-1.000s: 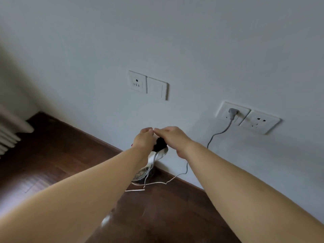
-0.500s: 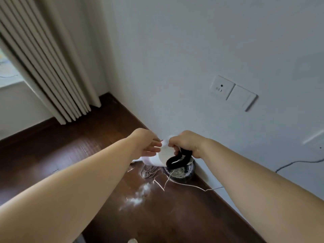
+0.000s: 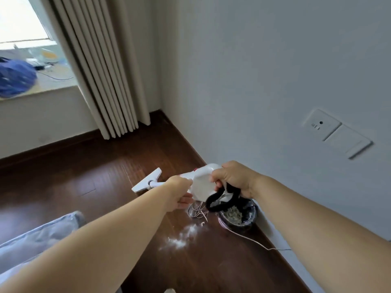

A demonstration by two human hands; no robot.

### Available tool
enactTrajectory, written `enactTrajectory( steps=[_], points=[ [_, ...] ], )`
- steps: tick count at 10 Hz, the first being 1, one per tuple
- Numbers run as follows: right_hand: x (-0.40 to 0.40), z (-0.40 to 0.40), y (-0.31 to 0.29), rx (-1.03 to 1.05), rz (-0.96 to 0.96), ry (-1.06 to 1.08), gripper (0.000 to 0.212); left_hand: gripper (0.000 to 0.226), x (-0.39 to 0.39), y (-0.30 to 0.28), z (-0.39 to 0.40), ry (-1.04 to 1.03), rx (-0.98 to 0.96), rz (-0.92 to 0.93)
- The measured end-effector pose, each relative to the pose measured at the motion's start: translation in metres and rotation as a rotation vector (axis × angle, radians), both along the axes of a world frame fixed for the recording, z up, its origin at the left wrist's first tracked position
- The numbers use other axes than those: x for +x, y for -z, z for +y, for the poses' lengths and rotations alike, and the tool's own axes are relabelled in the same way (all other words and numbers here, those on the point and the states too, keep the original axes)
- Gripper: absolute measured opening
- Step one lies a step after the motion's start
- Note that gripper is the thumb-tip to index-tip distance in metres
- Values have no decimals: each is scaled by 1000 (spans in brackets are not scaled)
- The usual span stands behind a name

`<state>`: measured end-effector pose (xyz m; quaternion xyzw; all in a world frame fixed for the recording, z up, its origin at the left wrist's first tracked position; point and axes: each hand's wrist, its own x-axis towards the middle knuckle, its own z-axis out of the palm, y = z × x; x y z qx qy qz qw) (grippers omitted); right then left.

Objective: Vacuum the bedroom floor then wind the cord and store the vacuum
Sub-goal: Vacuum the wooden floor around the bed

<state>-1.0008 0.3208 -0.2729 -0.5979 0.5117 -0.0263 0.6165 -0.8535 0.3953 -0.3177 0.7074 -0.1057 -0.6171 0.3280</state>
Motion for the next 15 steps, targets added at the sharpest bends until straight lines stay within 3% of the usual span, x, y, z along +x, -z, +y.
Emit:
enactTrajectory(
  steps=[1, 3, 4, 6, 7, 8, 9, 10, 11, 13, 14, 15],
  points=[
    [12, 5, 25, 202, 38, -29, 19, 35, 5, 16, 11, -3, 71, -15],
    [13, 8, 61, 618, 154, -190, 28, 53, -2, 54, 30, -37, 286, 53],
    [14, 8, 87, 724, 94, -160, 11, 64, -14, 72, 27, -106, 344, 116],
    [21, 9, 110, 665, 99, -182, 5, 81, -24, 94, 13, -235, 359, 195],
    [23, 6, 105, 629, 94, -232, 10, 58, -21, 99, 9, -322, 286, 147],
    [26, -1, 100, 575, 85, -328, 5, 54, -16, 98, 6, -376, 258, 194],
    [33, -12, 96, 466, 153, -473, 29, 30, -16, 86, -1, -426, 184, 157],
    [47, -20, 90, 286, 233, -617, 59, 41, -6, 83, -7, -469, 215, 151],
    [61, -27, 84, 231, 243, -609, 67, 69, 7, 85, -13, -428, 311, 174],
    [83, -39, 77, 311, 150, -552, 38, 59, 17, 66, -15, -521, 182, 178],
    [95, -36, 75, 312, 231, -642, 52, 56, 35, 81, -19, -529, 191, 181],
    [115, -31, 77, 303, 261, -570, 49, 40, 53, 68, -17, -514, 169, 198]
  ],
)
